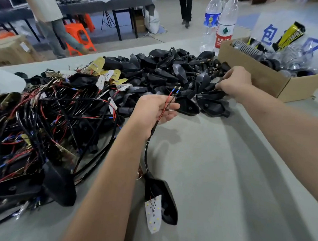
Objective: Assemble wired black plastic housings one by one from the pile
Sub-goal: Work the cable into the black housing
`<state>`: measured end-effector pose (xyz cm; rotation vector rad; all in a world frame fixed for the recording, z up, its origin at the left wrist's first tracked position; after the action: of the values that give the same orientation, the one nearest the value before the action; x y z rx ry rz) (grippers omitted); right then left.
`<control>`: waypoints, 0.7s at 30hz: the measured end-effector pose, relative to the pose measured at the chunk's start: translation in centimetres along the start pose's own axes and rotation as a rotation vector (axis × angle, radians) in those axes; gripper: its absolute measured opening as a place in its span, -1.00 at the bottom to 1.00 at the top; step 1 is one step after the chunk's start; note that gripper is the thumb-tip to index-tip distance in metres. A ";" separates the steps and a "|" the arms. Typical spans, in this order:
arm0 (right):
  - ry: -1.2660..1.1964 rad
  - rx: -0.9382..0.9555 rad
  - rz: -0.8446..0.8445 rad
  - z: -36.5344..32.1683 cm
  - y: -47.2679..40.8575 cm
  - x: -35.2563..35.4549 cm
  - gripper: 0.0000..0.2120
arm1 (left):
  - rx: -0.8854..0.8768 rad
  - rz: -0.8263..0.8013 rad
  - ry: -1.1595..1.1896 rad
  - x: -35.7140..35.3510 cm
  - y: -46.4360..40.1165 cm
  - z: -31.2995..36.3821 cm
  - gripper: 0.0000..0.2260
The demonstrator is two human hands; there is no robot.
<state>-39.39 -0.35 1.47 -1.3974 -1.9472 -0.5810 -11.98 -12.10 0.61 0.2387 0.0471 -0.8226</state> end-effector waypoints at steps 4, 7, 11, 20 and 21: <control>-0.089 0.093 0.068 -1.2 1.6 1.0 -0.37 | -0.148 0.069 -0.112 1.4 1.0 0.6 -0.79; -0.362 0.185 0.156 -2.6 4.6 2.2 -0.43 | -0.230 0.150 0.046 2.9 1.6 1.2 -0.81; -0.823 0.100 -0.128 -5.0 12.5 -0.7 -0.76 | -0.239 0.212 0.435 4.8 2.0 0.9 -0.88; -0.310 0.523 -0.526 -7.9 23.4 -8.2 -0.53 | -0.259 0.194 0.672 5.0 2.2 0.5 -0.91; -0.295 0.539 -0.551 -7.9 23.5 -8.3 -0.58 | -0.267 0.202 0.681 5.0 2.1 0.5 -0.91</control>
<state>-13.49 -3.39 0.23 -0.6321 -2.5005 -0.0549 -7.03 -14.42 0.82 0.2570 0.7557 -0.4970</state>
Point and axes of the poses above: each hand's wrist, its own y-axis away from the middle knuckle, its own x-axis out of the back of the hand, z = x × y, the point moved 5 cm from there along -y, towards the middle knuckle, and after that the axes turned 2 degrees about -x, right-handed, at the moved point
